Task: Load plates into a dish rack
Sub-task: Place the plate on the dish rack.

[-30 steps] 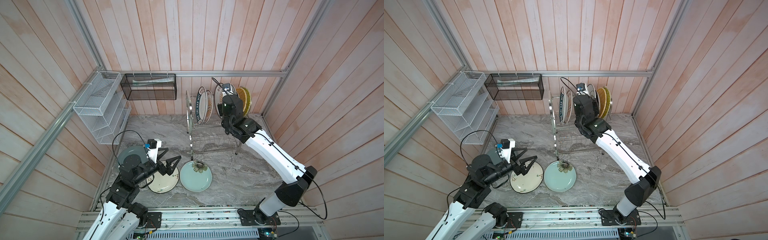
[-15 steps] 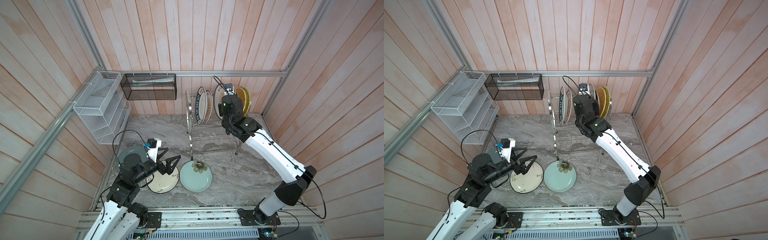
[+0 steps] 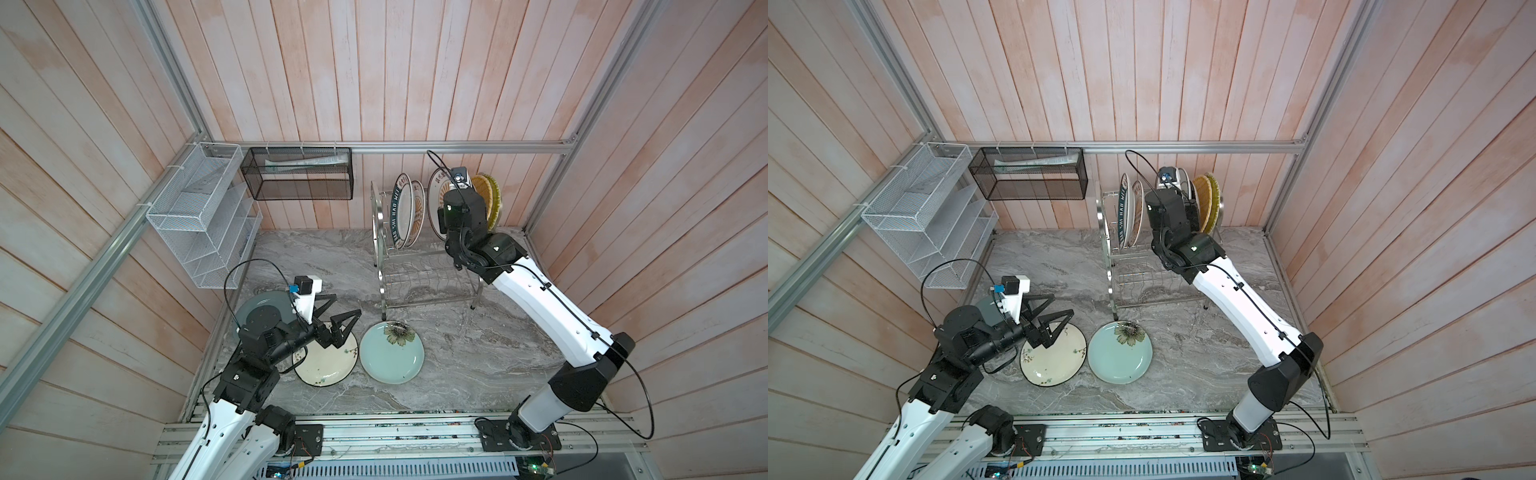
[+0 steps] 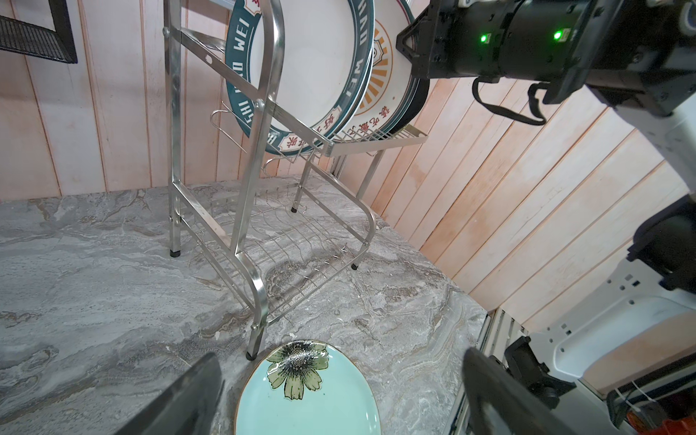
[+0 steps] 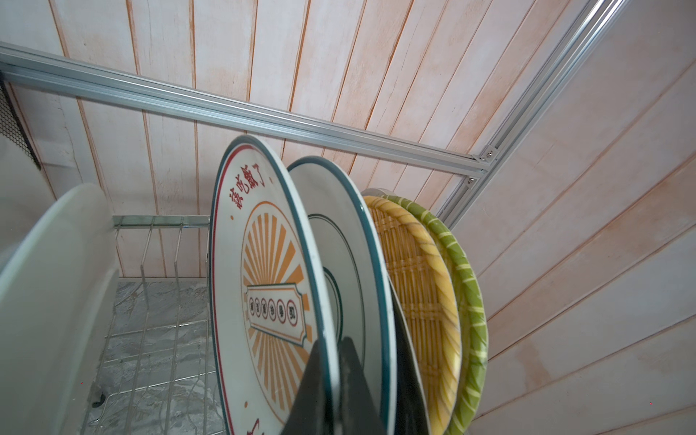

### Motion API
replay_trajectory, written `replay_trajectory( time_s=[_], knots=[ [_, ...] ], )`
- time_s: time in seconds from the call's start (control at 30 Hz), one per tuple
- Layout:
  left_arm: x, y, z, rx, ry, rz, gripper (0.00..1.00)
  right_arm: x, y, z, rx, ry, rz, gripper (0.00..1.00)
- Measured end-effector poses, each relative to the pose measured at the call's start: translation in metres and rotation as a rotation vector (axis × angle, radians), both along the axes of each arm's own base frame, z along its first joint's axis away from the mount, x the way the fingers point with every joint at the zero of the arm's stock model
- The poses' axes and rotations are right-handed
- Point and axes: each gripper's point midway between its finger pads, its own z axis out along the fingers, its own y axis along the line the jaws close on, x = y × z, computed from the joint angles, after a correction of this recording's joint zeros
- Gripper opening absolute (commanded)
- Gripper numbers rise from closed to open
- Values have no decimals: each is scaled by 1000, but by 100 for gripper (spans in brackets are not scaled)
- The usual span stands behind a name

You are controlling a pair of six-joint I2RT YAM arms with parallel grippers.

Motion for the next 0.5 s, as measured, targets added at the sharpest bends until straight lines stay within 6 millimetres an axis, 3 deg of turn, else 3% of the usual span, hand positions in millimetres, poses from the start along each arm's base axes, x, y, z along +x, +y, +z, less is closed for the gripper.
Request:
replay_trajectory(
  time_s=[0.5],
  knots=[
    [-1,-1,-1,-5,11,-13,100,16,13,9,-24,4,-54,0]
  ],
)
